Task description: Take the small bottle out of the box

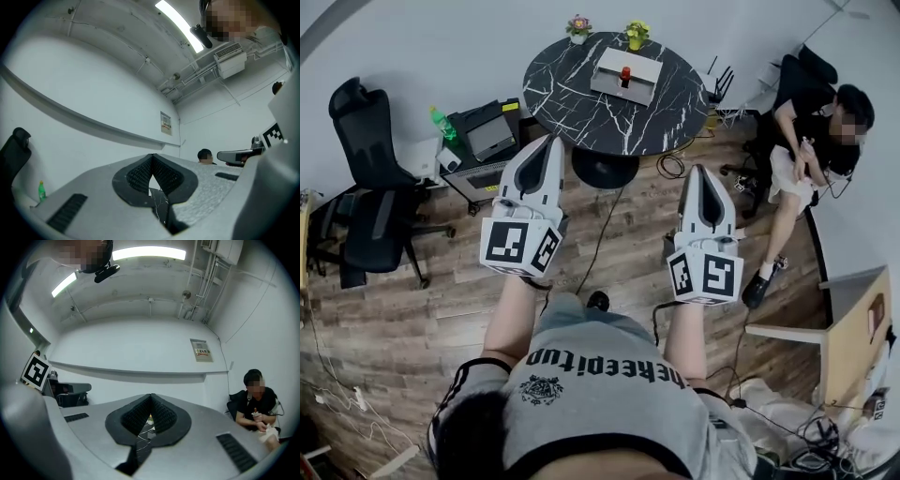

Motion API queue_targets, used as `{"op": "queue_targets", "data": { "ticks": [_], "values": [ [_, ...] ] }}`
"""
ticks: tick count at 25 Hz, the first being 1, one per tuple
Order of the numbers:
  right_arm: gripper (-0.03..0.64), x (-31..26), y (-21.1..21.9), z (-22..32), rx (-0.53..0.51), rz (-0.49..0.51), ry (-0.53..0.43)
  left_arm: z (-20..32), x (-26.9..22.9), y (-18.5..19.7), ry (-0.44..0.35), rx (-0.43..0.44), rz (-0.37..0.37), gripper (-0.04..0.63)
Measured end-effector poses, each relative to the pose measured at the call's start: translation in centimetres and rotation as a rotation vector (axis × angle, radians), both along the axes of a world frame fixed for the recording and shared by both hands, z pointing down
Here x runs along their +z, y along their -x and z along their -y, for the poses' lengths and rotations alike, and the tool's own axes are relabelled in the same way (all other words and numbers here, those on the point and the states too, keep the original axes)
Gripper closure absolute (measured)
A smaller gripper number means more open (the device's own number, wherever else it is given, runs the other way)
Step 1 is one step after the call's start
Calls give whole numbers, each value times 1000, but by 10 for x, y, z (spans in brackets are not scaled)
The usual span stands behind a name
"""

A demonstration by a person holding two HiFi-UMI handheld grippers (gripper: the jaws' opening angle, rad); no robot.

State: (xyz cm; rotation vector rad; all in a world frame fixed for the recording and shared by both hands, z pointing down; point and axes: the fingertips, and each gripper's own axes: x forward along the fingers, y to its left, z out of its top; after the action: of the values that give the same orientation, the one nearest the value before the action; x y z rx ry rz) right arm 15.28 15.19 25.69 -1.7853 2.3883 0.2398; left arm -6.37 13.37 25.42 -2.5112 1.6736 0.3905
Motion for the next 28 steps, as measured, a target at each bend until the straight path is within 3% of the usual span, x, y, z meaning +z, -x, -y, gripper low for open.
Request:
{"op": "queue_targets", "data": {
  "ticks": [7,14,28],
  "values": [
    [617,10,-3,27,-42,4,11,24,4,-6,15,-32,14,592],
    [617,15,-18,58,-28,7,24,61,8,-27,22,-1,9,592],
    [617,6,2,193,24,1,1,201,5,-3,10,38,11,592]
  ]
}}
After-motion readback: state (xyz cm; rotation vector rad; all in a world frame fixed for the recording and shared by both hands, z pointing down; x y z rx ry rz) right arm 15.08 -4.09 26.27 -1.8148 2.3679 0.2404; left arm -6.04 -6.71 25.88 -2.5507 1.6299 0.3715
